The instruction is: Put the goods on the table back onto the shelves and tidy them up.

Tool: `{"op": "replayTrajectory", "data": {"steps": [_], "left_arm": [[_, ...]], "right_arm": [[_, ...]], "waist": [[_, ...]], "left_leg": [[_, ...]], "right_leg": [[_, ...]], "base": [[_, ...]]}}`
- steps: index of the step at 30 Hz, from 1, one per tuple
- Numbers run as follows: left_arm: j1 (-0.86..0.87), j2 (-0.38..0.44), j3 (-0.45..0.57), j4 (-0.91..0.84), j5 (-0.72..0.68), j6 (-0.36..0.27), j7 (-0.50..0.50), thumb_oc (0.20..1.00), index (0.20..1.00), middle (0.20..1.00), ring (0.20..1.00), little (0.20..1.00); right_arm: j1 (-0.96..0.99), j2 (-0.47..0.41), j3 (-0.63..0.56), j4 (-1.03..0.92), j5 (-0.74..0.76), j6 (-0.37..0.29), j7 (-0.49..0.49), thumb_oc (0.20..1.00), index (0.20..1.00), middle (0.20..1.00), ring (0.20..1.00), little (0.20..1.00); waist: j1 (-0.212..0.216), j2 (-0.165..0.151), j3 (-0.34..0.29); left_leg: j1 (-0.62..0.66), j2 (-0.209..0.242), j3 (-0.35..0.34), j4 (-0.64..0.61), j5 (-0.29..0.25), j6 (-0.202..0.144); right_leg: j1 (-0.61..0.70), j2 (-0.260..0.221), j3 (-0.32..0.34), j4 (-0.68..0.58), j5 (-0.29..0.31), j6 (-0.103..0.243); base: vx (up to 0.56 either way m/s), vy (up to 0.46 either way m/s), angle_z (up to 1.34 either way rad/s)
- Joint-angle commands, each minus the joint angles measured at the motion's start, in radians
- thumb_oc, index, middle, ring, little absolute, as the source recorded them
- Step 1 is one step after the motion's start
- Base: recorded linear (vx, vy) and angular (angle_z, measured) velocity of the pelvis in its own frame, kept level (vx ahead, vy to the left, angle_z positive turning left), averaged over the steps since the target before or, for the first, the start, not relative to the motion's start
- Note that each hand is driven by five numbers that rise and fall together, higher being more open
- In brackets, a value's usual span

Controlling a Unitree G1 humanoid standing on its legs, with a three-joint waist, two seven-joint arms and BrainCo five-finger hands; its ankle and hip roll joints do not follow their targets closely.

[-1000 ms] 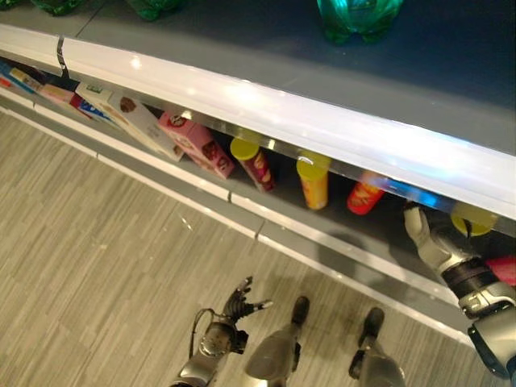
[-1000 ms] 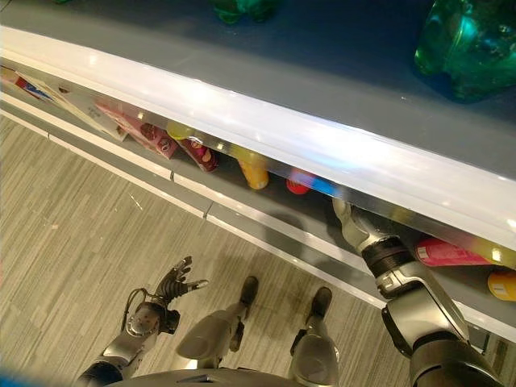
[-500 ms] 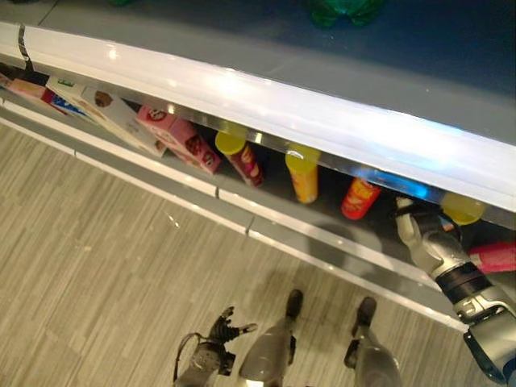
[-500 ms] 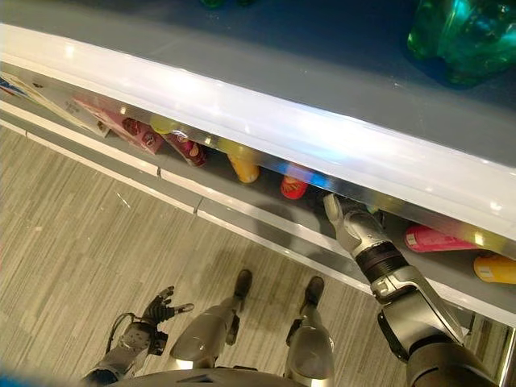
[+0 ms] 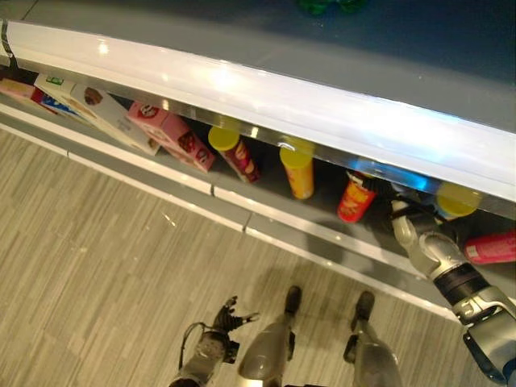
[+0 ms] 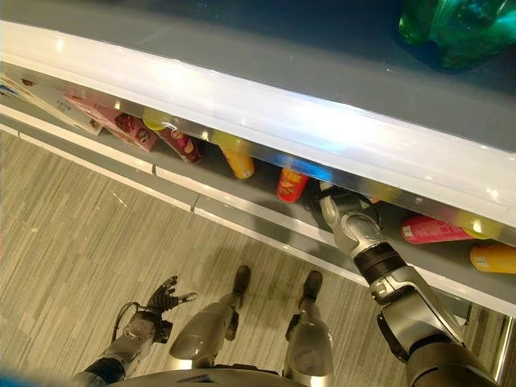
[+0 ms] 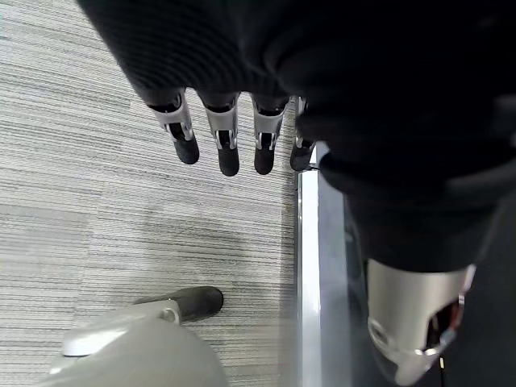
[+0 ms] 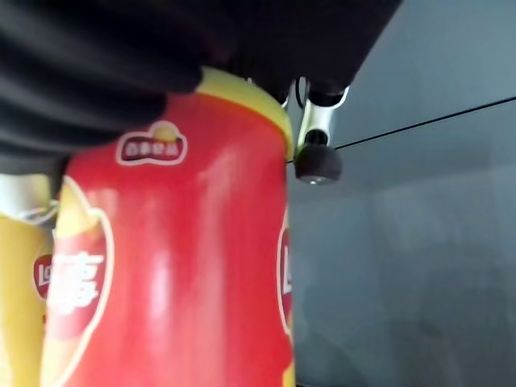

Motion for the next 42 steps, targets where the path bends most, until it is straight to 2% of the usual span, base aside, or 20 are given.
{"op": "replayTrajectory", "data": {"steps": [1, 2, 3, 4, 18, 23, 26, 29, 30, 32, 33, 35, 41, 42], "left_arm": [[0.011, 0.018, -0.015, 0.025, -0.019, -0.027, 0.026, 1.000, 1.000, 1.000, 1.000, 1.000], [0.004, 0.014, -0.015, 0.036, -0.016, -0.025, 0.033, 1.000, 1.000, 1.000, 1.000, 1.000], [0.004, 0.014, -0.016, 0.037, -0.015, -0.024, 0.034, 1.000, 1.000, 1.000, 1.000, 1.000], [0.004, 0.012, -0.017, 0.038, -0.016, -0.024, 0.036, 1.000, 1.000, 1.000, 1.000, 1.000], [-0.034, 0.005, -0.008, 0.058, -0.008, -0.009, 0.051, 1.000, 1.000, 1.000, 1.000, 1.000], [-0.035, -0.001, 0.012, 0.077, 0.000, 0.001, 0.055, 1.000, 1.000, 1.000, 1.000, 1.000], [-0.032, -0.007, 0.032, 0.100, 0.012, 0.008, 0.061, 1.000, 1.000, 1.000, 1.000, 1.000], [-0.031, -0.005, 0.042, 0.101, 0.009, 0.008, 0.064, 1.000, 1.000, 1.000, 1.000, 1.000], [-0.032, -0.007, 0.047, 0.103, 0.019, 0.008, 0.054, 1.000, 1.000, 1.000, 1.000, 1.000], [-0.020, -0.004, 0.060, 0.112, 0.042, 0.013, 0.027, 1.000, 1.000, 1.000, 1.000, 1.000], [-0.020, -0.004, 0.060, 0.112, 0.042, 0.013, 0.027, 1.000, 1.000, 1.000, 1.000, 1.000], [-0.014, -0.008, 0.055, 0.128, 0.077, 0.014, 0.001, 1.000, 1.000, 1.000, 1.000, 1.000], [-0.008, -0.010, 0.040, 0.154, 0.129, 0.014, -0.031, 1.000, 1.000, 1.000, 1.000, 1.000], [-0.007, -0.005, 0.038, 0.160, 0.147, 0.012, -0.037, 1.000, 1.000, 1.000, 1.000, 1.000]], "right_arm": [[-0.077, 0.020, 0.053, -0.002, -0.026, -0.020, -0.023, 0.200, 0.200, 0.200, 0.200, 0.200], [-0.081, 0.027, 0.064, -0.005, -0.026, -0.023, -0.021, 0.520, 0.520, 0.520, 0.520, 0.520], [-0.082, 0.028, 0.064, -0.007, -0.026, -0.023, -0.023, 0.944, 0.944, 0.944, 0.944, 0.944], [-0.080, 0.030, 0.060, -0.014, -0.024, -0.023, -0.029, 1.000, 1.000, 1.000, 1.000, 1.000], [-0.033, 0.071, 0.047, -0.137, 0.040, -0.064, -0.025, 1.000, 1.000, 1.000, 1.000, 1.000], [0.021, 0.084, 0.033, -0.259, 0.092, -0.112, 0.001, 1.000, 1.000, 1.000, 1.000, 1.000], [0.066, 0.098, 0.039, -0.415, 0.161, -0.175, 0.062, 1.000, 1.000, 1.000, 1.000, 1.000], [0.082, 0.097, 0.039, -0.462, 0.216, -0.198, 0.105, 1.000, 1.000, 1.000, 1.000, 1.000], [0.094, 0.098, 0.062, -0.454, 0.269, -0.204, 0.181, 1.000, 1.000, 1.000, 1.000, 1.000], [0.166, 0.077, 0.080, -0.487, 0.506, -0.256, 0.346, 1.000, 1.000, 1.000, 1.000, 1.000], [0.166, 0.077, 0.080, -0.487, 0.506, -0.256, 0.346, 1.000, 1.000, 1.000, 1.000, 1.000], [0.222, 0.024, 0.077, -0.481, 0.609, -0.263, 0.437, 1.000, 1.000, 1.000, 1.000, 1.000], [0.327, -0.060, 0.046, -0.460, 0.631, -0.259, 0.505, 1.000, 1.000, 1.000, 1.000, 1.000], [0.380, -0.080, 0.018, -0.449, 0.611, -0.259, 0.504, 1.000, 1.000, 1.000, 1.000, 1.000]], "waist": [[-0.004, -0.039, -0.031], [-0.008, -0.043, -0.032], [-0.009, -0.044, -0.033], [-0.011, -0.047, -0.033], [-0.038, -0.069, -0.053], [-0.057, -0.084, -0.079], [-0.073, -0.106, -0.111], [-0.081, -0.115, -0.125], [-0.086, -0.125, -0.136], [-0.097, -0.144, -0.163], [-0.097, -0.144, -0.163], [-0.109, -0.158, -0.175], [-0.134, -0.177, -0.183], [-0.151, -0.182, -0.183]], "left_leg": [[-0.073, 0.048, 0.083, 0.183, -0.150, -0.023], [-0.068, 0.049, 0.086, 0.177, -0.149, -0.023], [-0.067, 0.049, 0.086, 0.176, -0.150, -0.023], [-0.066, 0.050, 0.089, 0.176, -0.150, -0.023], [-0.030, 0.060, 0.112, 0.167, -0.160, -0.020], [0.003, 0.069, 0.130, 0.112, -0.144, -0.015], [0.049, 0.076, 0.150, 0.055, -0.125, -0.011], [0.064, 0.077, 0.159, 0.039, -0.121, -0.010], [0.080, 0.079, 0.167, 0.027, -0.119, -0.010], [0.103, 0.074, 0.185, 0.015, -0.124, -0.003], [0.103, 0.074, 0.185, 0.015, -0.124, -0.003], [0.122, 0.064, 0.202, 0.008, -0.130, 0.006], [0.146, 0.042, 0.232, 0.008, -0.153, 0.029], [0.154, 0.033, 0.242, 0.009, -0.161, 0.038]], "right_leg": [[0.044, -0.090, 0.076, 0.199, -0.241, 0.065], [0.043, -0.090, 0.078, 0.196, -0.239, 0.066], [0.043, -0.090, 0.078, 0.196, -0.238, 0.066], [0.044, -0.090, 0.079, 0.195, -0.237, 0.066], [0.067, -0.086, 0.094, 0.179, -0.233, 0.063], [0.076, -0.077, 0.108, 0.147, -0.217, 0.062], [0.095, -0.069, 0.124, 0.118, -0.205, 0.067], [0.101, -0.066, 0.135, 0.108, -0.199, 0.068], [0.109, -0.065, 0.142, 0.096, -0.193, 0.069], [0.112, -0.061, 0.161, 0.077, -0.176, 0.074], [0.112, -0.061, 0.161, 0.077, -0.176, 0.074], [0.107, -0.064, 0.183, 0.079, -0.162, 0.083], [0.078, -0.079, 0.232, 0.109, -0.146, 0.107], [0.068, -0.082, 0.251, 0.118, -0.137, 0.116]], "base": [[0.00, 0.000, 0.00], [0.00, 0.000, 0.00], [0.00, 0.000, 0.00], [0.00, 0.000, 0.00], [-0.01, 0.007, -0.06], [-0.02, 0.022, -0.11], [-0.01, 0.023, -0.19], [-0.01, 0.034, -0.19], [-0.02, 0.079, -0.18], [0.02, 0.090, -0.30], [0.04, 0.071, -0.29], [0.02, 0.118, -0.28], [0.01, 0.115, -0.27], [0.02, 0.164, -0.30]]}}
